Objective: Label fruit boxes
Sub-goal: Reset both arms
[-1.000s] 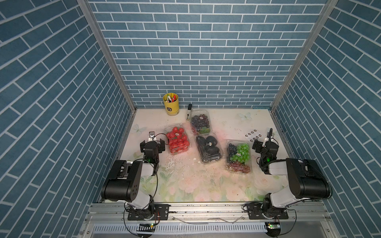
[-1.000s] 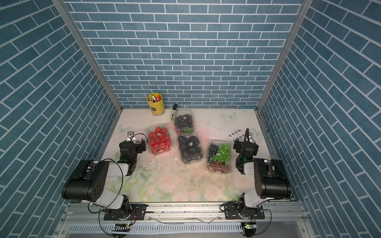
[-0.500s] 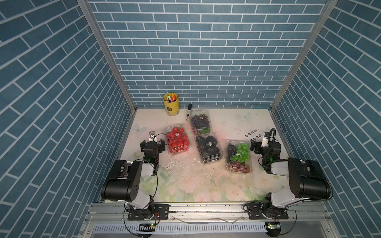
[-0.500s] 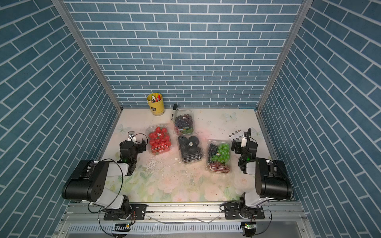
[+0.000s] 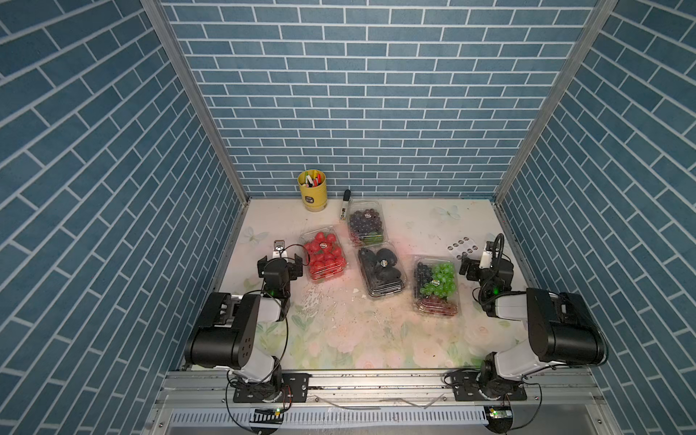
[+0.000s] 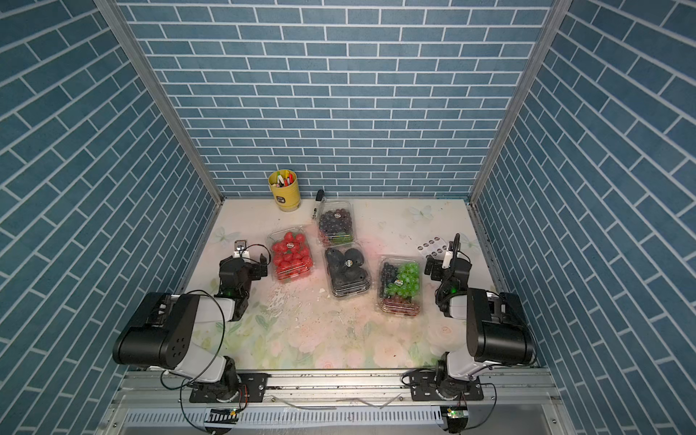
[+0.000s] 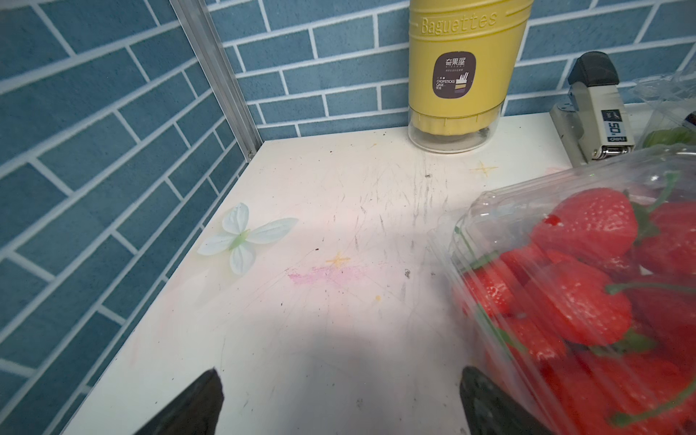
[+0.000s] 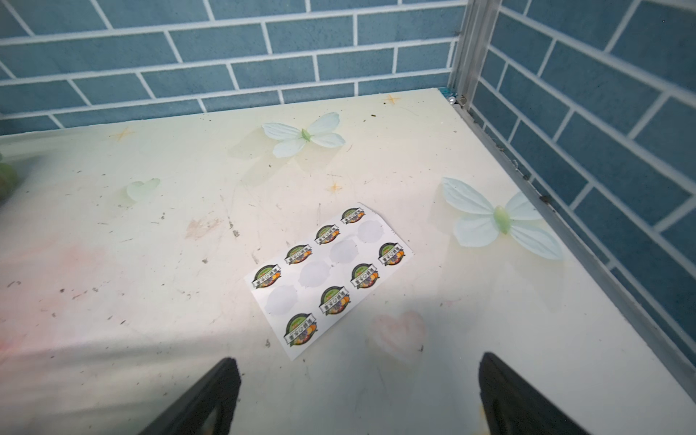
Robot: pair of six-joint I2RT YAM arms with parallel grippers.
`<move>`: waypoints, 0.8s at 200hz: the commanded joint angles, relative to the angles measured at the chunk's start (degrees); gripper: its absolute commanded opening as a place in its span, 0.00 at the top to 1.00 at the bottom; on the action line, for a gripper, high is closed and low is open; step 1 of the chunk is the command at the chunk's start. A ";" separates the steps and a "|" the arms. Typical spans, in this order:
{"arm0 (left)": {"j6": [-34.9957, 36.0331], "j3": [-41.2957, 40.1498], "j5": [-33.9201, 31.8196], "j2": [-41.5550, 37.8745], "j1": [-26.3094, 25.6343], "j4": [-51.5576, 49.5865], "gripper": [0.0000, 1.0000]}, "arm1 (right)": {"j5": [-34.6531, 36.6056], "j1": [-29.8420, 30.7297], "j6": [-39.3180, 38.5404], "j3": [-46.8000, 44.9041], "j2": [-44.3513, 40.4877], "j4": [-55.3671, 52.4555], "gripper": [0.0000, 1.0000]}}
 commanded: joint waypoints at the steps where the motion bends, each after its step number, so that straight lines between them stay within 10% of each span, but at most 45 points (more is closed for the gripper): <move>1: 0.42 0.90 0.54 0.24 0.14 0.52 0.00 | 6.87 0.29 2.30 -1.61 -0.60 4.11 0.01; 39: 0.42 0.85 0.62 0.21 0.14 0.44 0.00 | 4.60 0.30 1.50 -1.44 -0.24 4.17 0.01; 61: 0.42 0.92 0.56 0.25 0.14 0.44 0.00 | -12.32 0.30 -4.98 0.26 -0.04 1.03 0.01; 160: 1.74 1.56 8.42 0.10 1.46 -1.15 0.00 | -5.18 0.21 -2.02 1.64 0.17 -1.16 0.01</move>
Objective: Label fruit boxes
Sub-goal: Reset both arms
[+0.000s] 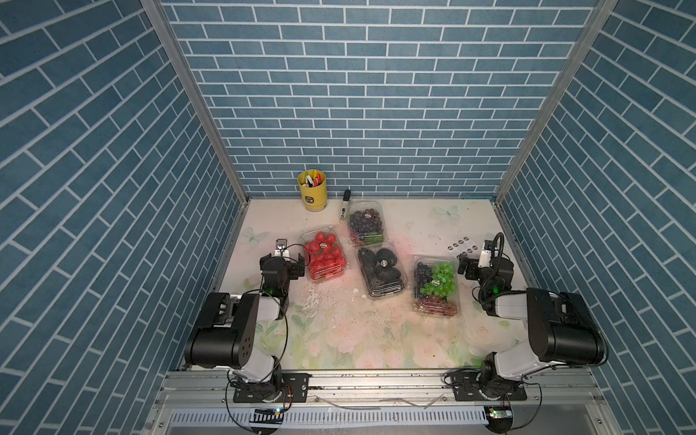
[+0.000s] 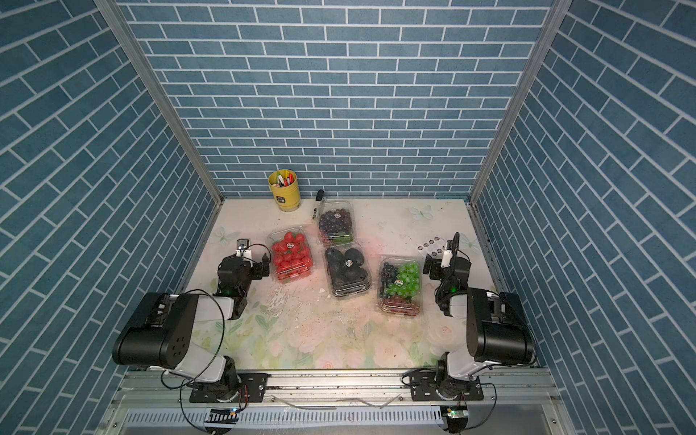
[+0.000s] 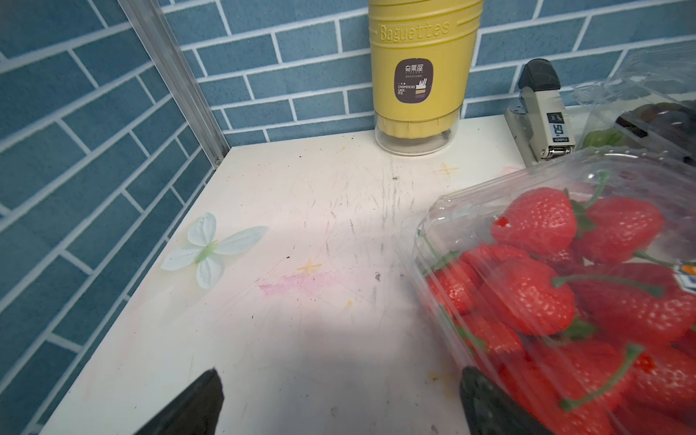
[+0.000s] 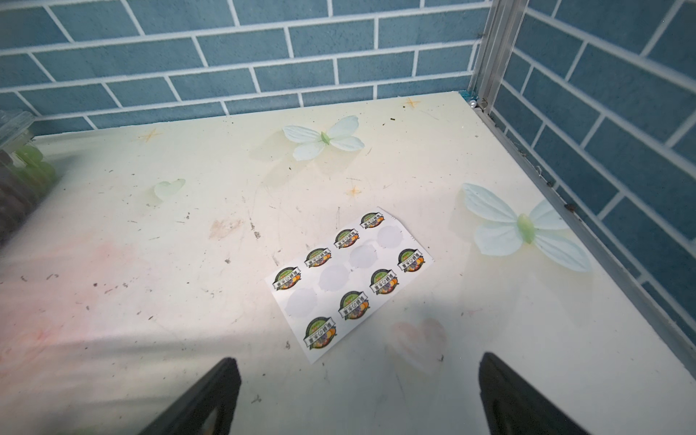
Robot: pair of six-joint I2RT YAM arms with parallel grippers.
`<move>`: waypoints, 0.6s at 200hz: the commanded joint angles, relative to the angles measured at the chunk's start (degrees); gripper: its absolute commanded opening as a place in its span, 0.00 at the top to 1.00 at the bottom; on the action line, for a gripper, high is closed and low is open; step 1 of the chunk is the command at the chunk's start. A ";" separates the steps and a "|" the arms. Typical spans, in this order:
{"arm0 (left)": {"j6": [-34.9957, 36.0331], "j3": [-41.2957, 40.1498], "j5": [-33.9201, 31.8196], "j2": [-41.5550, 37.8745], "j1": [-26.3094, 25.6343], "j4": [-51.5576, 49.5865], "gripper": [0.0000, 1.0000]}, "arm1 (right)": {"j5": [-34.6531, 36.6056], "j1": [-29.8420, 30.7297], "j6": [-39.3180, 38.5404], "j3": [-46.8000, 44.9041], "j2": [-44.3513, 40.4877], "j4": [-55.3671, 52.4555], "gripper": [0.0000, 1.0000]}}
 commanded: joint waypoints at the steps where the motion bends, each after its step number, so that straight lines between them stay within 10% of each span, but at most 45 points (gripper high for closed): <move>1: 0.56 0.77 1.23 0.09 0.35 -0.23 0.00 | -0.15 -0.03 -1.47 0.85 0.08 -0.26 0.01; 46: 0.56 0.75 1.24 0.08 0.35 -0.27 0.00 | 10.83 0.05 2.47 -1.86 -0.34 4.54 0.01; 74: 0.56 0.81 1.32 0.17 0.35 -0.45 0.00 | -2.29 0.05 -2.46 0.79 0.09 -0.06 0.02; 120: 0.56 0.83 1.32 0.08 0.35 -0.45 0.00 | -1.99 0.06 -2.27 0.68 0.08 0.07 0.01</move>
